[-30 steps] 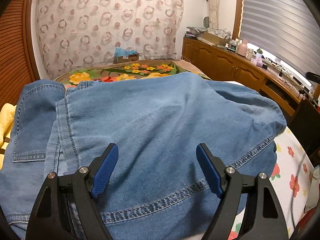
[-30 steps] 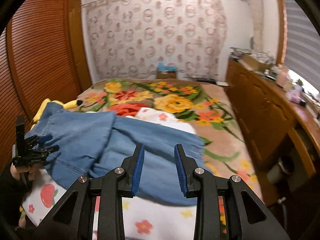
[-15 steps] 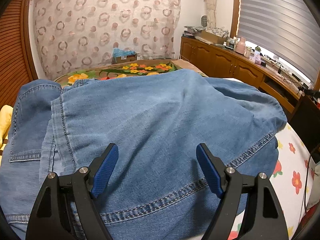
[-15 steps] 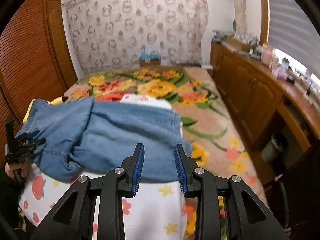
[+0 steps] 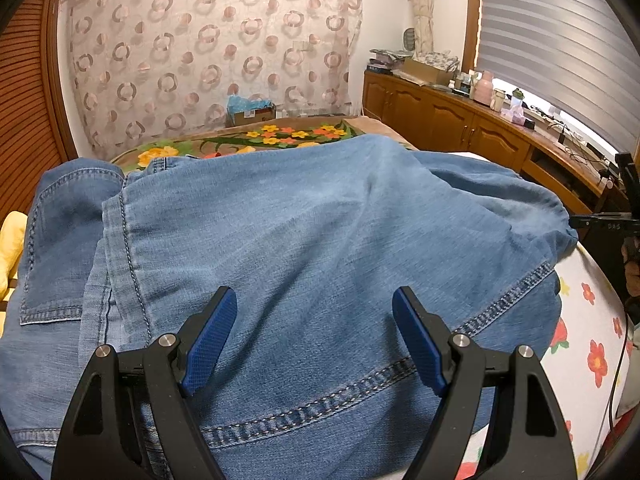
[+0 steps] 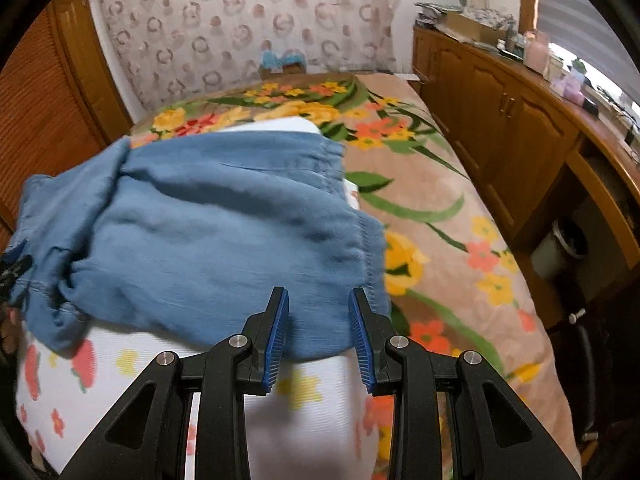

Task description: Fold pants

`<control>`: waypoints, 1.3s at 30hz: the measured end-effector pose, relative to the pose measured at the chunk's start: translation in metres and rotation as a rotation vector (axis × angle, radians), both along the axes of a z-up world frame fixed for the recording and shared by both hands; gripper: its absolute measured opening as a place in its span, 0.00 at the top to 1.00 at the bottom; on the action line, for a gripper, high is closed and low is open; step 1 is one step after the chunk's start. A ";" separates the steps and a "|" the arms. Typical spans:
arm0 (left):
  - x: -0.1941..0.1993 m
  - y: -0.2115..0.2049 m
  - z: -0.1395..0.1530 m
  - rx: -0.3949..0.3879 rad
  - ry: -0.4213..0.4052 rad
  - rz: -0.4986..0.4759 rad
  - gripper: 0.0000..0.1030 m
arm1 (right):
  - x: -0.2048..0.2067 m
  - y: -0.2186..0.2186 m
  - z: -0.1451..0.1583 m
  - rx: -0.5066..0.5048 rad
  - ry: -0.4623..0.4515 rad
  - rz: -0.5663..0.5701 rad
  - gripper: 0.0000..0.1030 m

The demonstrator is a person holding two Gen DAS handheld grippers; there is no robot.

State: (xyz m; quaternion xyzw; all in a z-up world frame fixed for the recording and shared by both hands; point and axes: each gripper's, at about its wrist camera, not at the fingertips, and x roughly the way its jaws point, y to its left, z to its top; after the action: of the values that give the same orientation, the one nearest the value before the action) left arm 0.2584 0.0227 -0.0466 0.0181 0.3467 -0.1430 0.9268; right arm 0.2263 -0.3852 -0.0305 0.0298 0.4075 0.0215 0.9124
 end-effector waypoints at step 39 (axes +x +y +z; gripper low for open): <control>-0.002 0.006 -0.004 0.016 0.003 0.015 0.22 | -0.029 -0.006 0.057 0.104 -0.197 0.080 0.93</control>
State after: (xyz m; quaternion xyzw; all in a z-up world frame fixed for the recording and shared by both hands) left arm 0.2564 0.0284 -0.0510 0.0226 0.3492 -0.1334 0.9272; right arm 0.1972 -0.3913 0.0267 0.0587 0.3150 0.0816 0.9437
